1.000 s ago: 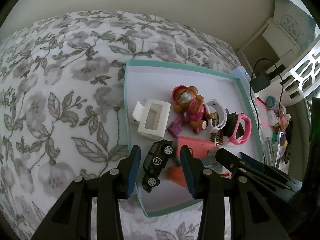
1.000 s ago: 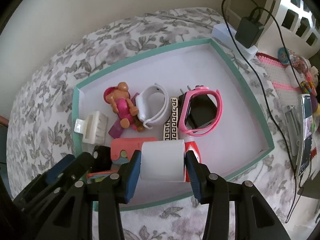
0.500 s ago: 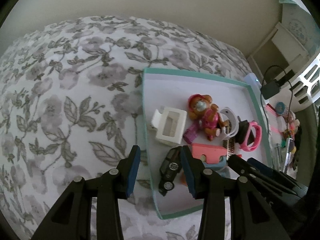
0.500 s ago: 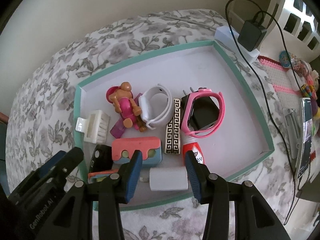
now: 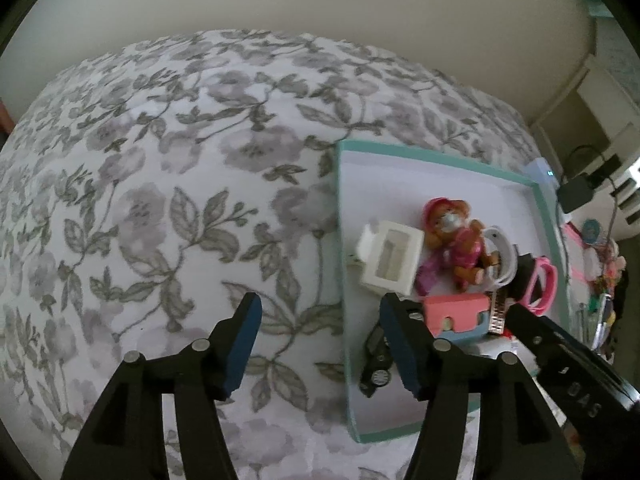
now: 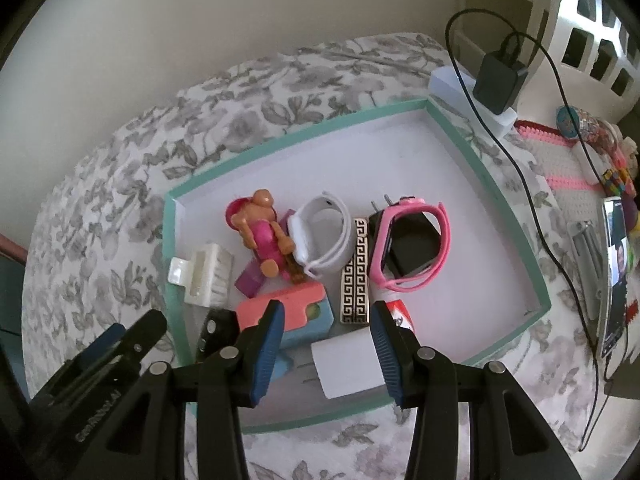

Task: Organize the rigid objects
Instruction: 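Lower and release the toy car with the left gripper while the right gripper drops the charger in the tray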

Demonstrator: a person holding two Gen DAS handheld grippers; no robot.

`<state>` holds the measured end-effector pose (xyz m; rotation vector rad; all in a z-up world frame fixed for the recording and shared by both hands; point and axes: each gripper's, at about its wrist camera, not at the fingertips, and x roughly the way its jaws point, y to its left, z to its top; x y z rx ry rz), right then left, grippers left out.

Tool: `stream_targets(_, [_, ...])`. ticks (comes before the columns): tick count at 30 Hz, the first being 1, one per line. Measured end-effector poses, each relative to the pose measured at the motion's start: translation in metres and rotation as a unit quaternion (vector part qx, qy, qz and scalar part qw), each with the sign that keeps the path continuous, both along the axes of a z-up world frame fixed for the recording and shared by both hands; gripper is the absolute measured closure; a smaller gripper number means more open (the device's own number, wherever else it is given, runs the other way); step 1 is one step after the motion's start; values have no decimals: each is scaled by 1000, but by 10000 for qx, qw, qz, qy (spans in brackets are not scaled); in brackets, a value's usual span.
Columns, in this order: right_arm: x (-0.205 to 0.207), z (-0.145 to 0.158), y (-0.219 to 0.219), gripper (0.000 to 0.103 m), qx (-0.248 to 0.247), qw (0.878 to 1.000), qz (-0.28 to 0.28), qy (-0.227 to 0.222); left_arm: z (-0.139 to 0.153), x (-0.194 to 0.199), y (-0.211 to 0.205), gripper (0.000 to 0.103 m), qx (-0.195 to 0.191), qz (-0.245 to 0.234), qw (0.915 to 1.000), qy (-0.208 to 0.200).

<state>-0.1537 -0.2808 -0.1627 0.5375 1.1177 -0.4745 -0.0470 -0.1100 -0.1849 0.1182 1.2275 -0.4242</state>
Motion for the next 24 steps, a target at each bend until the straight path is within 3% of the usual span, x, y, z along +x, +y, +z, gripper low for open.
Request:
stream_targets(4, [3,1,4,53,-18,9999,95,-48,-4,4,5,31,212,196,9996,23])
stream_targets(6, [4,2,4,43,-32,9999,112,-70,-6,6,9,30,285,297,9992,12])
stream_targets(9, [4,3,5,37,-68,9999,110,-109,-7,9,14,26,422,453,9981,-24])
stream_targets(11, [5,3,6,35,-107,9998,143,-107,-8,10,16,15,480,517,9975,-46])
stream_targets(15, [9,2,10,29,-201,9994,275,-60,-7,12,18,14,523,603,9967,-117])
stream_targets(17, [11,2,12,25,-285,9990,354,-18,-6,13,19,8,556,634,9963,-165])
stream_targets(24, [13,1,14,11,-481,9980,399,73,-9,15,22,8,614,700,9956,-97])
